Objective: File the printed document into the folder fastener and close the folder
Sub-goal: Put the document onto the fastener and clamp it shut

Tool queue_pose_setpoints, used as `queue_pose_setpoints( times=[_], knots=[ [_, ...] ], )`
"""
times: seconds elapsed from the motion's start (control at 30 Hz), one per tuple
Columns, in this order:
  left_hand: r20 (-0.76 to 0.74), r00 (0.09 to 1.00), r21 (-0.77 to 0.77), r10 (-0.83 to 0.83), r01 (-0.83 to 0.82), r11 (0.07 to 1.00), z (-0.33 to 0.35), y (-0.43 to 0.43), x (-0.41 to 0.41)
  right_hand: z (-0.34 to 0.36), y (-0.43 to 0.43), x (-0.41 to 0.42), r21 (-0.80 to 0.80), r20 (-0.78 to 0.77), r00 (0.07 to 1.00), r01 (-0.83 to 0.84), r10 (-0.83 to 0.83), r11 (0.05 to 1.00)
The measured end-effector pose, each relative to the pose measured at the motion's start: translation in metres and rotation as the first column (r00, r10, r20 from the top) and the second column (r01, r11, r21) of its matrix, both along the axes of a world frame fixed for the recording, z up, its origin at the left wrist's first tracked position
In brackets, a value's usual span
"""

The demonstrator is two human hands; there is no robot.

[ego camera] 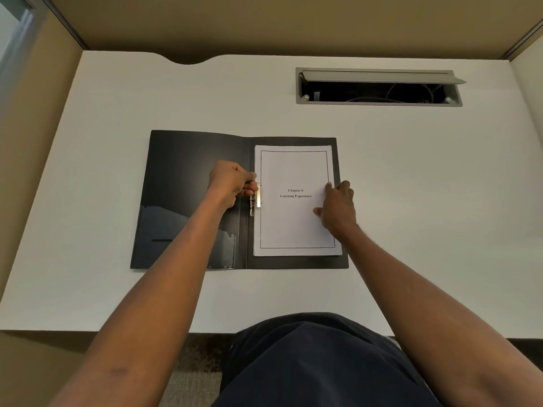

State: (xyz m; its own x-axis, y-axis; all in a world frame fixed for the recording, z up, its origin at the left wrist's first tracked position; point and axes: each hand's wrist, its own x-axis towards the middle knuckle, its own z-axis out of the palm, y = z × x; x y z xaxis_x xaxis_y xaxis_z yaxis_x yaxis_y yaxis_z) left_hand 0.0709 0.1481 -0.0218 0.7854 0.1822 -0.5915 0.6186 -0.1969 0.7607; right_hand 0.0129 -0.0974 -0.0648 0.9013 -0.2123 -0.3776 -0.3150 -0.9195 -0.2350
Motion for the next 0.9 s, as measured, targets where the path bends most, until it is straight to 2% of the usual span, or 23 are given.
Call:
queue_pose_setpoints(
  times=[0.2, 0.6, 0.9],
  knots=[
    [-0.002, 1.000, -0.032, 0.012, -0.012, 0.999, -0.006, -0.001, -0.037, -0.003, -0.001, 0.002, 0.007, 0.008, 1.000, 0.015, -0.015, 1.000],
    [0.011, 0.988, -0.045, 0.157, -0.157, 0.987, -0.021, -0.002, -0.066, 0.000, 0.001, 0.004, -0.008, 0.008, 1.000, 0.013, -0.013, 1.000],
    [0.125, 0.989, 0.242, 0.073, -0.101, 0.965, -0.044, -0.007, -0.091, 0.004, 0.002, 0.003, -0.012, -0.001, 1.000, 0.004, -0.004, 1.000]
  ],
)
